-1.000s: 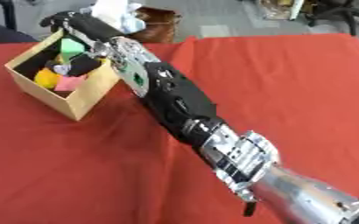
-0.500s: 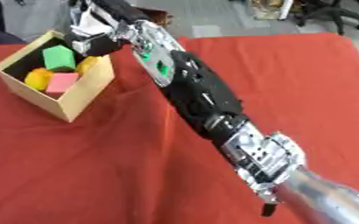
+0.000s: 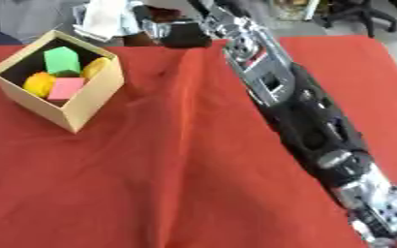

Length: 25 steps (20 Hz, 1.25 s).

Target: Pick up objects on the table and place them in the box.

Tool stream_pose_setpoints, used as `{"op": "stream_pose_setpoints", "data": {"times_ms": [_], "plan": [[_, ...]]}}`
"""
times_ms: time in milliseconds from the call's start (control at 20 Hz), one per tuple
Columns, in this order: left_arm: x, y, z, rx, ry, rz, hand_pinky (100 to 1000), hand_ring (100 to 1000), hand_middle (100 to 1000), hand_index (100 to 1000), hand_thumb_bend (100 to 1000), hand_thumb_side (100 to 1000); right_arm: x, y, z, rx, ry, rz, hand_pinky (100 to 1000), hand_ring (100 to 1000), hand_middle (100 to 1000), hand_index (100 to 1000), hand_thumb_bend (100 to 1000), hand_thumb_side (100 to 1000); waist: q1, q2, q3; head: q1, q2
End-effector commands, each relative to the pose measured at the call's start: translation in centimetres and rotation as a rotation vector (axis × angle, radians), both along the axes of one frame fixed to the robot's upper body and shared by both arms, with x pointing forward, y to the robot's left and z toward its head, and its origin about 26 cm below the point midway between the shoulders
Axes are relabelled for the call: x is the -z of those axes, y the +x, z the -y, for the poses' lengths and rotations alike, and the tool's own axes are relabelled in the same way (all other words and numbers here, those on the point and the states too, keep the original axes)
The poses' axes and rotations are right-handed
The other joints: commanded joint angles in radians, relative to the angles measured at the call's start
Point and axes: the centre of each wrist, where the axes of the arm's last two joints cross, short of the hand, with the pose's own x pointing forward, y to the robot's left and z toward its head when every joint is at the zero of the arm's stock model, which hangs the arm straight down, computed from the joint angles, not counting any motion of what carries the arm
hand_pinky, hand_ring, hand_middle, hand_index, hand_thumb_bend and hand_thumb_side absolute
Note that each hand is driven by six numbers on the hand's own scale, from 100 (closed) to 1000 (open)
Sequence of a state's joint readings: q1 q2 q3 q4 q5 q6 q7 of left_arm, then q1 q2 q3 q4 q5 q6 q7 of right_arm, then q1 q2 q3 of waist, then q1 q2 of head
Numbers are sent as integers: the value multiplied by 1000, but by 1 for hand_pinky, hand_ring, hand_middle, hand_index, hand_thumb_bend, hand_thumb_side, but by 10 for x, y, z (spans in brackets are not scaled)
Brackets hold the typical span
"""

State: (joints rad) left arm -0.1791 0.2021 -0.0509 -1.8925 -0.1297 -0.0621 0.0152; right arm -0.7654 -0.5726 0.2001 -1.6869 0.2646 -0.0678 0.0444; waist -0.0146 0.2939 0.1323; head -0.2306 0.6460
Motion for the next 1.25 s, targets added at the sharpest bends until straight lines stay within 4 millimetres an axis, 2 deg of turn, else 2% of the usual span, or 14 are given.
{"op": "stream_pose_setpoints", "data": {"times_ms": [50,400,700,900,1250], "plan": [[-4,1,-5,-15,17,14,684,550,550,811,435,269,-9,-27,12,-7,73,37,683,763,764,891,138,292,-4,-38,-11,45,13],[8,0,-4,-25,5,-28,683,549,548,810,442,282,44,-48,34,80,268,-62,671,762,775,926,100,321,11,-43,-53,113,45],[15,-2,-3,-32,11,-54,682,550,549,812,449,290,90,-57,41,157,418,-147,663,759,767,917,100,344,30,-46,-93,153,64],[21,-3,-3,-40,10,-71,681,551,549,811,453,294,108,-62,42,186,469,-171,661,757,764,914,100,326,38,-48,-112,160,76],[26,-5,-1,-49,2,-85,678,547,546,810,456,299,125,-69,42,218,522,-202,657,754,756,909,100,300,50,-48,-117,166,88]]}}
